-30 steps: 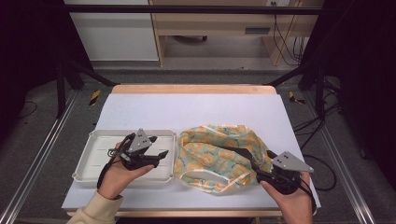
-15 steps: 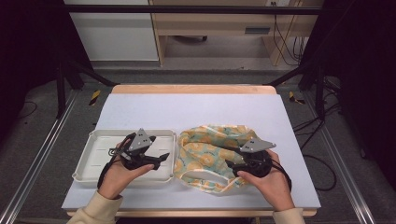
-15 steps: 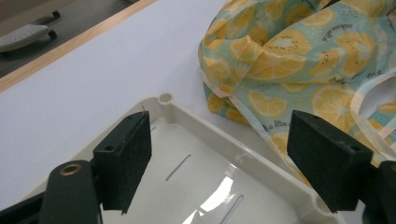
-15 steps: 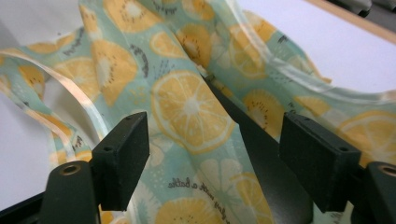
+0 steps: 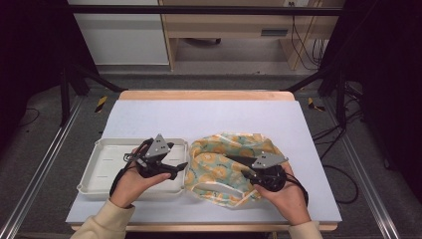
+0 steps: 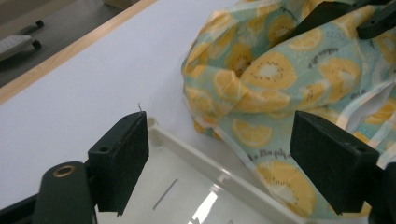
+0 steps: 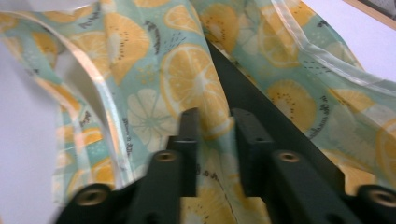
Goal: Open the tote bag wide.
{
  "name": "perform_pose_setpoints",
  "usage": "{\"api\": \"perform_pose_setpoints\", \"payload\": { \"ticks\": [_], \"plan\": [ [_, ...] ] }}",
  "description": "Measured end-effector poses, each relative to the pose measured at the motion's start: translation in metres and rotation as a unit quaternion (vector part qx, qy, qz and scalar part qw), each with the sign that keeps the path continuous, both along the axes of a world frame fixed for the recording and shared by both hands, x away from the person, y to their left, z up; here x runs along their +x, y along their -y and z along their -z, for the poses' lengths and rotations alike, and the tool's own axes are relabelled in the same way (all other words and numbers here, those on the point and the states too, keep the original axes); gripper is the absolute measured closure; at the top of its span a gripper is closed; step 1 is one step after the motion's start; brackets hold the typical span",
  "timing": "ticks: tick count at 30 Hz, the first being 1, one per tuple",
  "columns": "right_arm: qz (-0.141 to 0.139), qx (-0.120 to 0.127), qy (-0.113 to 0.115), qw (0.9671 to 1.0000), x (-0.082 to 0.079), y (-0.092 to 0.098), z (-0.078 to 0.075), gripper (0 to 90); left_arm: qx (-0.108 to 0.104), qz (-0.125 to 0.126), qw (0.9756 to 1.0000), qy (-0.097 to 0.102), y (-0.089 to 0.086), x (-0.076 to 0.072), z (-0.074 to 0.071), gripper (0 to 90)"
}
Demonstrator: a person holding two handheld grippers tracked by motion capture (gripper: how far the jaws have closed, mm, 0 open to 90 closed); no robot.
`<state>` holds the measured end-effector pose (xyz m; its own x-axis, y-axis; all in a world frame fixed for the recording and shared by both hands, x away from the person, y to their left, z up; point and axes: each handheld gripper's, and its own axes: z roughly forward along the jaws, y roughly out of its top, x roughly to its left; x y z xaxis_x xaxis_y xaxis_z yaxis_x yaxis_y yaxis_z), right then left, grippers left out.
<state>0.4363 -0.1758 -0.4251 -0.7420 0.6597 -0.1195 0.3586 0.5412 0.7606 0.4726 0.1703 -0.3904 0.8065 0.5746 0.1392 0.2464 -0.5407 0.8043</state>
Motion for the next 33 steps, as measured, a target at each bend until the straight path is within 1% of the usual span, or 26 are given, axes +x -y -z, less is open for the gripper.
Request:
{"api": "perform_pose_setpoints", "payload": {
  "ticks": [2,3,4,5,6,8,9,10,11,12,13,14,15,16,17,19,20,21,22,23,24,25,26,27,28,33],
  "plan": [
    [-0.005,0.002,0.006,1.0,-0.005,0.0,0.0,83.0,0.002,0.006,1.0,-0.002,0.006,0.004,-0.004,19.9],
    [-0.005,0.002,0.006,1.0,-0.005,0.0,0.0,83.0,0.002,0.006,1.0,-0.002,0.006,0.004,-0.004,19.9],
    [-0.011,0.004,0.016,0.9998,-0.011,-0.001,0.002,87.1,0.008,0.011,0.9999,-0.004,0.013,0.01,-0.007,19.9],
    [-0.014,0.005,0.017,0.9997,-0.013,-0.002,0.002,88.0,0.009,0.012,0.9999,-0.006,0.016,0.014,-0.009,19.9],
    [-0.018,0.006,0.019,0.9996,-0.016,-0.002,0.003,88.5,0.009,0.012,0.9999,-0.006,0.016,0.014,-0.009,20.0],
    [-0.022,0.009,0.022,0.9995,-0.021,-0.002,0.004,89.0,0.009,0.014,0.9998,-0.012,0.026,0.026,-0.014,20.4],
    [-0.022,0.009,0.022,0.9995,-0.021,-0.002,0.004,89.0,0.009,0.014,0.9998,-0.012,0.026,0.026,-0.014,20.5],
    [-0.026,0.012,0.022,0.9993,-0.025,-0.002,0.005,89.2,0.006,0.015,0.9997,-0.018,0.032,0.034,-0.016,20.8],
    [-0.028,0.013,0.023,0.9993,-0.027,-0.001,0.005,89.3,0.01,0.016,0.9997,-0.016,0.035,0.038,-0.017,21.4],
    [-0.03,0.015,0.023,0.9992,-0.029,-0.001,0.006,89.3,0.012,0.017,0.9996,-0.02,0.039,0.042,-0.017,22.2],
    [-0.03,0.015,0.023,0.9992,-0.029,-0.001,0.006,89.3,0.012,0.017,0.9996,-0.02,0.039,0.042,-0.017,22.7],
    [-0.033,0.02,0.021,0.999,-0.032,0.001,0.007,89.3,0.029,0.026,0.9991,-0.019,0.046,0.05,-0.017,23.7],
    [-0.033,0.02,0.021,0.999,-0.032,0.001,0.007,89.3,0.029,0.026,0.9991,-0.019,0.046,0.05,-0.017,24.9],
    [-0.037,0.023,0.02,0.9988,-0.034,0.001,0.008,89.4,0.041,0.034,0.9984,-0.018,0.052,0.057,-0.016,25.2],
    [-0.037,0.023,0.02,0.9988,-0.034,0.001,0.008,89.4,0.041,0.034,0.9984,-0.018,0.052,0.057,-0.016,26.0],
    [-0.043,0.025,0.022,0.9985,-0.037,0.001,0.009,89.5,0.052,0.04,0.9977,-0.019,0.057,0.063,-0.014,27.0],
    [-0.046,0.027,0.023,0.9983,-0.038,0.001,0.01,89.6,0.056,0.045,0.997,-0.028,0.06,0.069,-0.011,27.9],
    [-0.046,0.027,0.023,0.9983,-0.039,0.001,0.01,89.6,0.056,0.045,0.997,-0.028,0.06,0.069,-0.011,28.8],
    [-0.046,0.026,0.021,0.9984,-0.039,0.001,0.011,89.6,0.065,0.049,0.9958,-0.041,0.063,0.074,-0.006,30.4],
    [-0.046,0.026,0.021,0.9984,-0.039,0.001,0.011,89.6,0.065,0.049,0.9958,-0.041,0.063,0.074,-0.006,31.9],
    [-0.047,0.026,0.022,0.9983,-0.04,0.001,0.011,89.6,0.073,0.055,0.9944,-0.052,0.066,0.077,-0.002,33.1],
    [-0.048,0.026,0.021,0.9983,-0.04,0.001,0.012,89.6,0.073,0.055,0.9944,-0.052,0.066,0.077,-0.002,36.2],
    [-0.047,0.025,0.021,0.9983,-0.041,0.001,0.012,89.6,0.087,0.06,0.9928,-0.056,0.069,0.079,0.002,40.6],
    [-0.047,0.025,0.021,0.9983,-0.041,0.001,0.012,89.6,0.087,0.06,0.9928,-0.056,0.069,0.079,0.002,44.2],
    [-0.051,0.027,0.021,0.9981,-0.042,0.001,0.012,89.6,0.093,0.061,0.9917,-0.063,0.072,0.081,0.004,49.1],
    [-0.056,0.029,0.022,0.9978,-0.044,0.001,0.013,89.7,0.105,0.054,0.99,-0.077,0.074,0.083,0.006,72.0]
  ]
}}
